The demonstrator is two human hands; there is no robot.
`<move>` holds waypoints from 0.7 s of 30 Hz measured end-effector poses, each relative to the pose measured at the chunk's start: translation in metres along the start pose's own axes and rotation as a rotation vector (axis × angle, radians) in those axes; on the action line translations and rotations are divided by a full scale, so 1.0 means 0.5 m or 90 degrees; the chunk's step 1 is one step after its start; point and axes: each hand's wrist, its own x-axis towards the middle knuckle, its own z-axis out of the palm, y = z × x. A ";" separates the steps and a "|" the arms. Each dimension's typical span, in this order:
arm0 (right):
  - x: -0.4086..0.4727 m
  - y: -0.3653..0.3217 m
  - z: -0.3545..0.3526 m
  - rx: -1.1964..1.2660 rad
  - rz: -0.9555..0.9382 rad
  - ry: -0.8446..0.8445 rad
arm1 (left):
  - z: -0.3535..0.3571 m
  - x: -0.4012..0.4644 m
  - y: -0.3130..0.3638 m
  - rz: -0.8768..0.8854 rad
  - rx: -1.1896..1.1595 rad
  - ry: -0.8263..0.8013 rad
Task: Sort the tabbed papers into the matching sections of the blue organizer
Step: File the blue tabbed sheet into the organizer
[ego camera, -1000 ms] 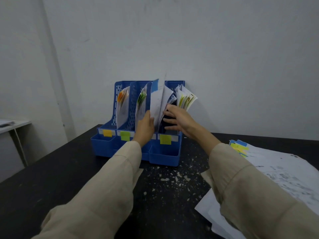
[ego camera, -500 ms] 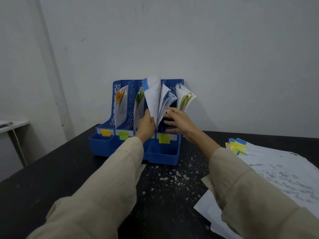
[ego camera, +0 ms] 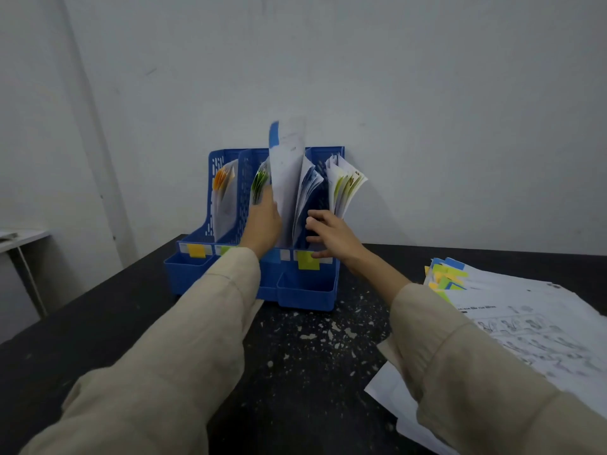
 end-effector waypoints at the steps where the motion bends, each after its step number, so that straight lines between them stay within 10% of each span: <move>1: 0.000 0.001 0.000 -0.003 0.000 -0.002 | -0.010 0.005 0.003 0.001 0.021 0.006; 12: 0.001 0.009 0.010 0.004 0.008 0.003 | -0.035 0.009 0.027 0.133 0.186 -0.010; 21: 0.004 0.016 0.015 -0.004 0.015 0.008 | 0.024 -0.024 -0.006 0.020 0.022 -0.108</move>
